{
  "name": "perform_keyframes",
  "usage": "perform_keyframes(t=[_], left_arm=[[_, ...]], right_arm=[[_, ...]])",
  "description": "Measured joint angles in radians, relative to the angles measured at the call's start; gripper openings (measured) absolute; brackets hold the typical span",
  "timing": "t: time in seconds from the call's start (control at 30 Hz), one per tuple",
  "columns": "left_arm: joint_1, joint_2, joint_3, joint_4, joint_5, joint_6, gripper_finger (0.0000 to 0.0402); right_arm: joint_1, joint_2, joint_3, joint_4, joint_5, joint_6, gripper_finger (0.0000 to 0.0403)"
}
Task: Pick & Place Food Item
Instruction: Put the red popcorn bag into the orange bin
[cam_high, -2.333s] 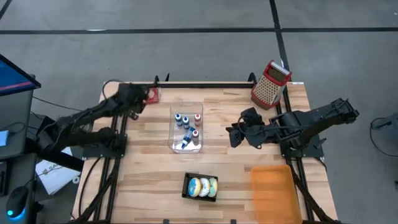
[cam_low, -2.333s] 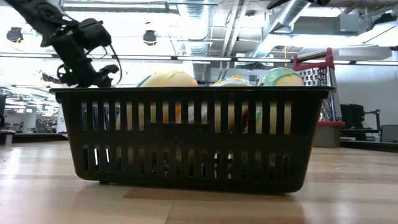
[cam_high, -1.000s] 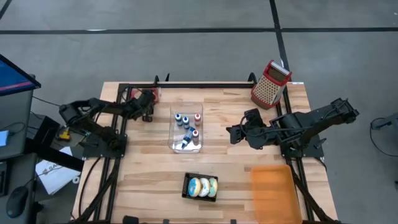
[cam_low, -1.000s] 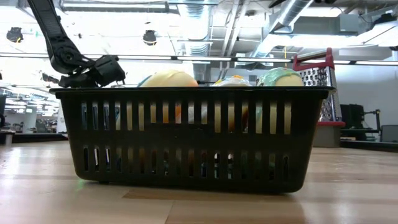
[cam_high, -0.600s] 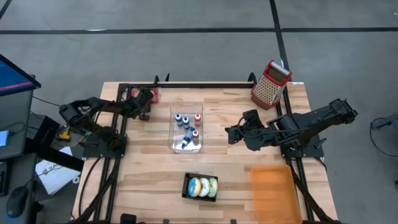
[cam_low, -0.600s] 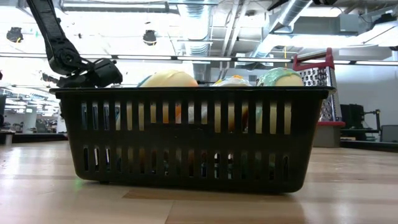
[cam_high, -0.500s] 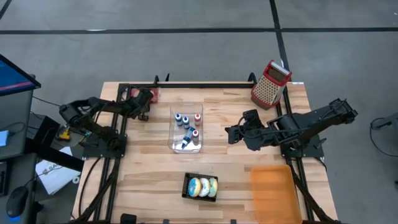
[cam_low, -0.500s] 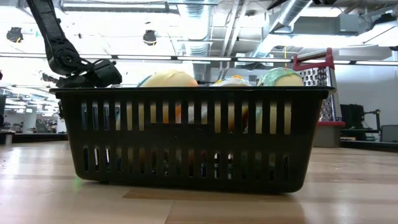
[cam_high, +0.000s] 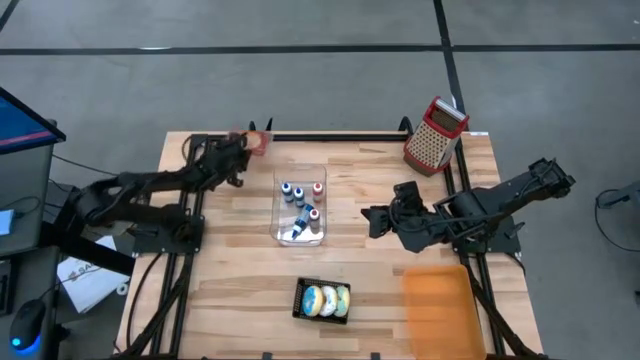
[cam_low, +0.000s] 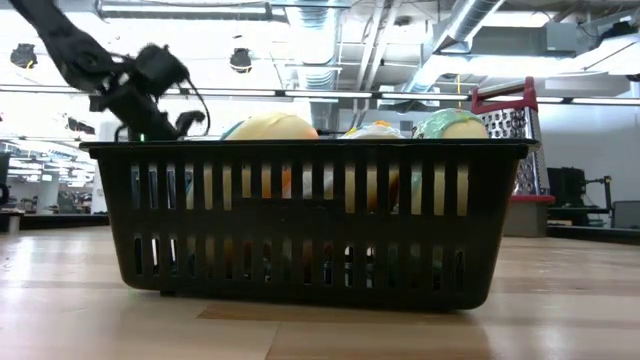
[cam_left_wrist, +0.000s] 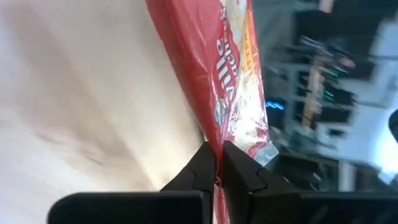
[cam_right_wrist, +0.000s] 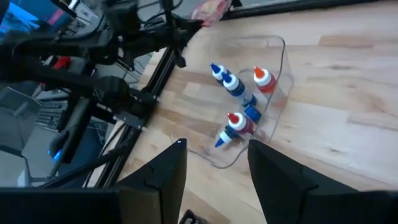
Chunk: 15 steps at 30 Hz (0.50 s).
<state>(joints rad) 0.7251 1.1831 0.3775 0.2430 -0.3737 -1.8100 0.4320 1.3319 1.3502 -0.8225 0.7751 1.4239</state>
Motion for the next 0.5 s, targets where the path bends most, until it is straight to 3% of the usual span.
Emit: perform_keyframes(t=[0.13, 0.37, 0.5], left_arm=[[-0.023, -0.161, 0.0, 0.002, 0.087, 0.085, 0.0005], [-0.072, -0.349, 0.0, 0.041, 0.518, 0.271, 0.0005], [-0.14, -0.414, 0.001, 0.112, 0.56, 0.385, 0.0005]], right_arm=[[-0.006, 0.0, 0.0, 0.002, 0.032, -0.028, 0.0163], [-0.061, -0.01, -0.001, 0.098, 0.042, -0.274, 0.0163], [-0.127, -0.032, -0.001, 0.198, 0.006, -0.276, 0.0163]])
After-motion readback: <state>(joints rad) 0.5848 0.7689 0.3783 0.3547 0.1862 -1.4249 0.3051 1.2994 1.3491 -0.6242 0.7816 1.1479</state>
